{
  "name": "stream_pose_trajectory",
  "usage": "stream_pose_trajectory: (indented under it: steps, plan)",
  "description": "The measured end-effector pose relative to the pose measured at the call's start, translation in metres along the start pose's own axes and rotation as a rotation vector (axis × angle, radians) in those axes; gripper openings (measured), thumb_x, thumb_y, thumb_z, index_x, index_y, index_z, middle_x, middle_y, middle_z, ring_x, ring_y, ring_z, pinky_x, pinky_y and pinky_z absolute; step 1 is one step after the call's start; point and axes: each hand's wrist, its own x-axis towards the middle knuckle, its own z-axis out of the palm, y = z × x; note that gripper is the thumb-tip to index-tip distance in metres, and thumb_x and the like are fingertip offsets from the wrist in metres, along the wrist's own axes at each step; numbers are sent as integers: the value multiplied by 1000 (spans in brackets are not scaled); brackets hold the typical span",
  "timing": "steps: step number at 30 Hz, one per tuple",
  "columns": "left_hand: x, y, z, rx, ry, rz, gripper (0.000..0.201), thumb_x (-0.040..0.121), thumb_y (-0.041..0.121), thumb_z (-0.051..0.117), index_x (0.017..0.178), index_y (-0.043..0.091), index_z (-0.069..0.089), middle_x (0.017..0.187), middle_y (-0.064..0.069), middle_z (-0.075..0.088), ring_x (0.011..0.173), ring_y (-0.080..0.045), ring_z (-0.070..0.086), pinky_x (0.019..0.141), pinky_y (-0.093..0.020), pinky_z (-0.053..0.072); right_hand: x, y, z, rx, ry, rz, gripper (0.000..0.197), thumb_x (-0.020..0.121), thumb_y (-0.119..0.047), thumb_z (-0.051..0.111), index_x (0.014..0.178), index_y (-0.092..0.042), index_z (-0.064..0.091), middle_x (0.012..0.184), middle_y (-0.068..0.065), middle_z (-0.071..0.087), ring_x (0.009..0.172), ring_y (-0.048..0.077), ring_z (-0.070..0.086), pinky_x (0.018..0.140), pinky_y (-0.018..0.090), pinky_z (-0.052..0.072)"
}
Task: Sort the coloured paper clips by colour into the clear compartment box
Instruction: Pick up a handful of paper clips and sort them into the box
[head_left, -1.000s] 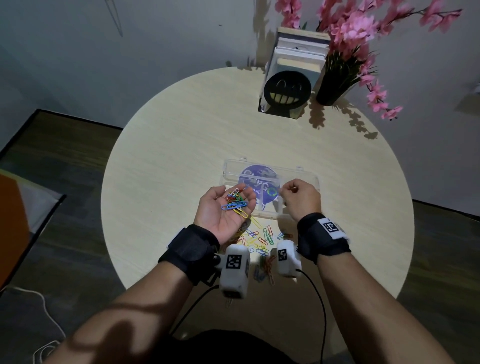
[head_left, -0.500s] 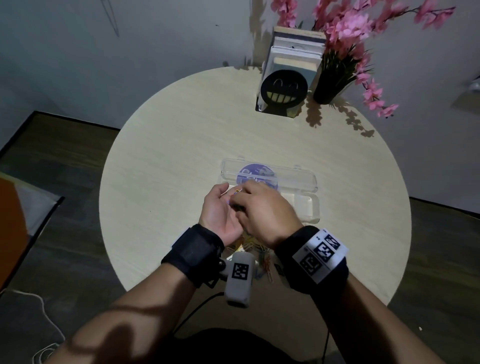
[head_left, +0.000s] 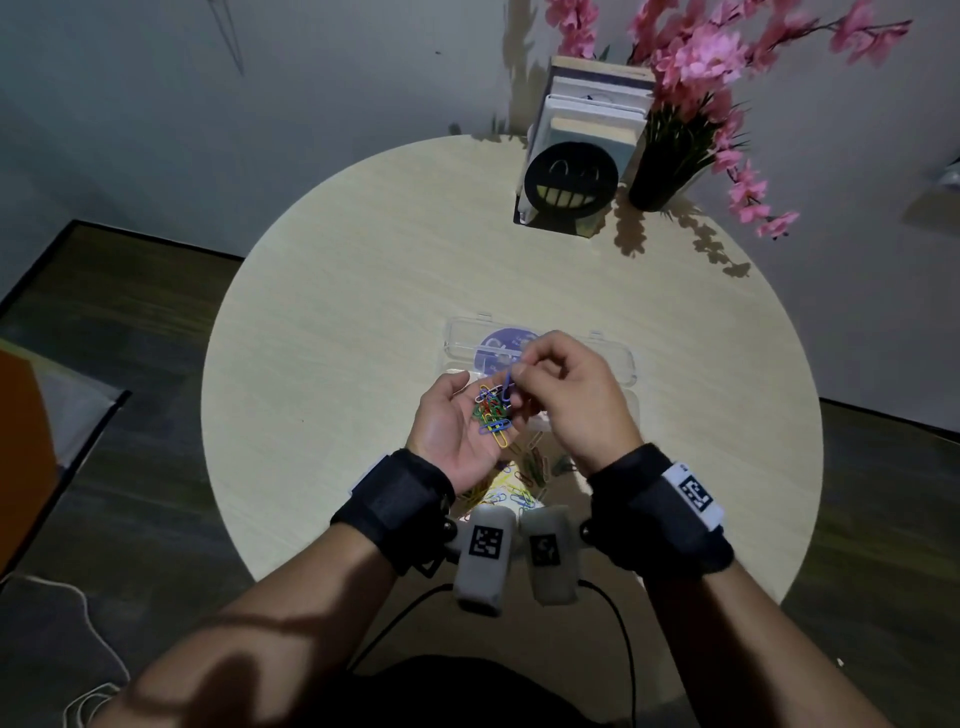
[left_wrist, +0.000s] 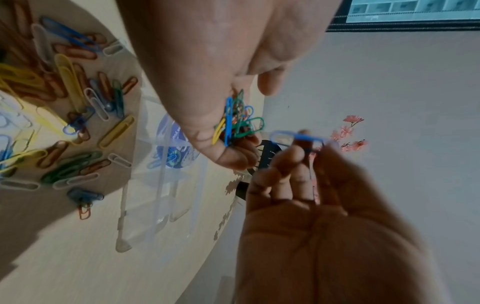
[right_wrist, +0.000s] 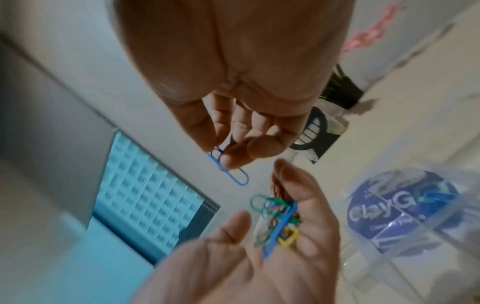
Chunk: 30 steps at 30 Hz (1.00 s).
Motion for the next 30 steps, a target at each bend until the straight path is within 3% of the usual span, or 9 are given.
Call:
stream_pose_trajectory:
  steps: [6,12,16,18,20,22,25,27,30]
  plan:
    - [4,5,-5,-23,24,4,41,96,29,31,96,-2,60,85,-19,64,73,-27,64,67,-32,57,12,4,-24,231,67,95,19,92,3,49,79,-11,48,79,17,65,50,14,60,47,22,46]
    - [3,12,-12,-61,39,16,37,95,24,33,97,-2,59,88,-19,67,75,-30,69,71,-35,57,39,32,-36,-143,230,171,20,86,-4,55,71,-15,50,73,11,67,53,20,59,49,26,45]
    - [3,13,-14,-65,32,18,36,94,24,35,99,-2,60,91,-20,68,79,-31,70,75,-36,57,53,48,-38,-387,209,229,20,82,-13,64,67,-23,56,79,7,68,62,26,67,62,34,52]
    - [3,14,-14,-59,25,14,36,94,24,35,100,-2,60,92,-21,68,82,-32,70,77,-38,57,50,44,-38,-476,211,151,18,80,-15,66,68,-26,58,76,-1,67,69,25,67,70,34,53]
    - [4,14,-12,-53,6,17,38,94,24,35,101,-3,60,94,-21,67,84,-33,69,78,-39,56,40,32,-34,-522,150,26,14,80,-14,68,72,-25,62,73,-9,63,67,15,63,69,25,50]
    - [5,12,-11,-43,-10,18,38,95,24,34,103,-3,60,97,-21,65,84,-32,67,75,-38,57,25,18,-24,-556,19,-96,7,78,-12,70,79,-18,68,74,-6,63,64,6,57,65,18,45]
    - [6,9,-7,-20,-30,5,40,94,25,33,107,-2,59,93,-16,64,69,-25,64,61,-30,55,6,8,-9,-748,-189,-262,21,77,-14,70,95,-23,72,88,0,63,83,13,57,78,27,46]
    - [5,7,-5,-2,-49,-5,44,94,26,32,95,-1,67,85,-13,65,67,-23,64,61,-28,51,2,8,-2,-916,-242,-247,29,81,-18,65,108,-28,67,97,1,58,97,18,55,82,33,48]
    - [2,4,-2,25,-79,6,56,96,26,28,71,4,74,69,-7,63,58,-19,61,60,-28,47,2,7,2,-997,-246,-223,16,83,-16,60,98,-19,65,95,4,58,98,23,55,80,38,47]
